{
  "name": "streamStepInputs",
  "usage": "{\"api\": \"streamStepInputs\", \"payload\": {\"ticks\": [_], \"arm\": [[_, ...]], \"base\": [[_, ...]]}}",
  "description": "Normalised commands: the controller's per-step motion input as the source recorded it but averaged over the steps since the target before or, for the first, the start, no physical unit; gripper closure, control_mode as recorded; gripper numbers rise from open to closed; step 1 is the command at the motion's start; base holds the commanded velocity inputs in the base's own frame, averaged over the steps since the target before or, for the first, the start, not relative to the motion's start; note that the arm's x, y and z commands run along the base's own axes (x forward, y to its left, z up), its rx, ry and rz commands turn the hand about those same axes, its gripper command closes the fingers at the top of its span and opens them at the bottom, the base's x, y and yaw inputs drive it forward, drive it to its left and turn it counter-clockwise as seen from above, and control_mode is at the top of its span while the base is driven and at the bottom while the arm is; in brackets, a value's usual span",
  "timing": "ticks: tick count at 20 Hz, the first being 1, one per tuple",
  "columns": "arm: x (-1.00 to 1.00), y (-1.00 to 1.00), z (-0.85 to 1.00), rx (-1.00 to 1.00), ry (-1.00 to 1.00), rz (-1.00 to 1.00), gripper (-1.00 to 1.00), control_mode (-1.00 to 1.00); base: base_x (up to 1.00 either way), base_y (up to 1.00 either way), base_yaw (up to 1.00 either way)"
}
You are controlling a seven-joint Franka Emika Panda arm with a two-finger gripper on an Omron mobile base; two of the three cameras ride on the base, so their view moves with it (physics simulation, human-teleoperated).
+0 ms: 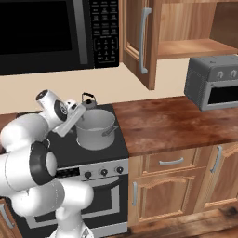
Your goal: Pick the kettle from the cabinet and place it on a stove burner. Then pick the pot from the counter and place it on another stove burner. Finally, turn both burners on.
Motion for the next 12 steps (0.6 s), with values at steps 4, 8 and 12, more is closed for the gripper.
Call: {"api": "streamStepInputs", "payload": {"ticks": [4,8,12], "arm": [[-0.31,-0.16,0.40,0.11,-0.03,0.02,-1.00,-1.00],[-0.36,-0.18,0.34,0.12,-0.06,0.03,-1.00,-1.00],[-0.38,-0.22,0.31,0.12,-0.07,0.03,-1.00,-1.00]], "base": [[0.00,0.00,0.00],[0.00,0.00,0.00],[0.00,0.00,0.00]]}}
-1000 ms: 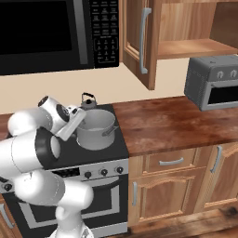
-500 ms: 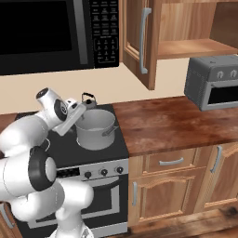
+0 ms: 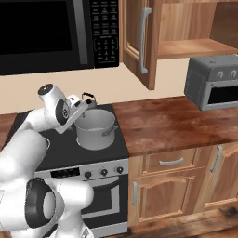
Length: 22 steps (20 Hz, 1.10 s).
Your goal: Pick the kettle from the cabinet and place it on a stove burner. Then pick the pot from the counter and place it on another stove burner. Finally, turn both burners on.
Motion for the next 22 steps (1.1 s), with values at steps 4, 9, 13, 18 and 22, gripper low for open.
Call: {"api": "streamStepInputs", "payload": {"ticks": [4,9,13,18,22], "arm": [[-0.40,-0.22,0.29,0.12,-0.08,0.03,-1.00,-1.00],[-0.43,-0.23,0.26,0.13,-0.08,0.03,-1.00,-1.00],[-0.43,-0.19,0.17,0.12,-0.08,0.02,-1.00,-1.00],[-0.34,-0.07,0.01,0.09,-0.01,0.00,-1.00,-1.00],[-0.36,-0.07,0.00,0.05,0.00,0.00,-1.00,-1.00]], "base": [[0.00,0.00,0.00],[0.00,0.00,0.00],[0.00,0.00,0.00],[0.00,0.00,0.00],[0.00,0.00,0.00]]}}
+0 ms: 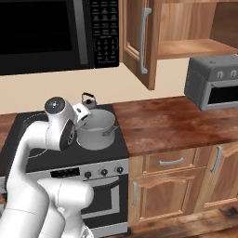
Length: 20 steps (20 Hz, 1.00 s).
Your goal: Pick the kettle from the cabinet and place it on a stove burner. Then pick the pot from the counter and place it on another stove burner. Finally, turn both burners on.
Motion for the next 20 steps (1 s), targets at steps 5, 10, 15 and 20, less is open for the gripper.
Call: {"api": "streamStepInputs", "payload": {"ticks": [5,10,15,20], "arm": [[-0.29,-0.08,0.00,0.03,0.00,0.00,-1.00,-1.00],[-0.29,-0.12,0.00,0.04,0.00,0.00,-1.00,-1.00],[-0.33,-0.15,0.00,0.05,0.00,0.00,-1.00,-1.00],[-0.28,-0.10,0.00,0.03,0.00,0.00,-1.00,-1.00]], "base": [[0.00,0.00,0.00],[0.00,0.00,0.00],[0.00,0.00,0.00],[0.00,0.00,0.00]]}}
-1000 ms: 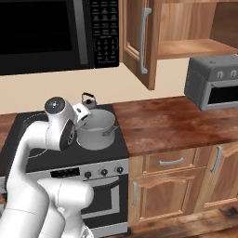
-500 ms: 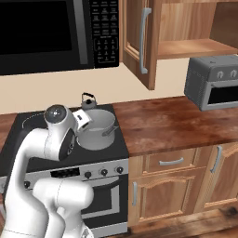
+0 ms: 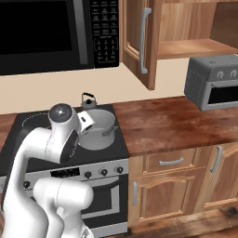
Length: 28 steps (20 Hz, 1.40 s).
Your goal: Pick the kettle from the cabinet and place it on a stove burner. Then pick the pot from the counter and place it on another stove burner. Finally, turn both burners on.
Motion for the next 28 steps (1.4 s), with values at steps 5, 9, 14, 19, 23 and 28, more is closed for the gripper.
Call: {"api": "streamStepInputs", "payload": {"ticks": [5,9,14,19,23,28], "arm": [[-0.37,-0.22,0.00,0.05,-0.06,0.00,-1.00,-1.00],[-0.41,-0.26,0.00,0.05,-0.12,0.00,-1.00,-1.00],[-0.39,-0.20,0.00,0.04,-0.06,0.00,-1.00,-1.00],[-0.26,-0.13,-0.12,0.04,0.00,0.00,-1.00,-1.00],[-0.10,-0.11,-0.20,0.05,-0.02,0.00,-1.00,-1.00],[0.01,-0.11,-0.20,0.06,-0.04,-0.01,-1.00,-1.00]], "base": [[0.00,0.00,0.00],[0.00,0.00,0.00],[0.00,0.00,0.00],[0.00,0.00,0.00],[0.00,0.00,0.00],[0.00,0.00,0.00]]}}
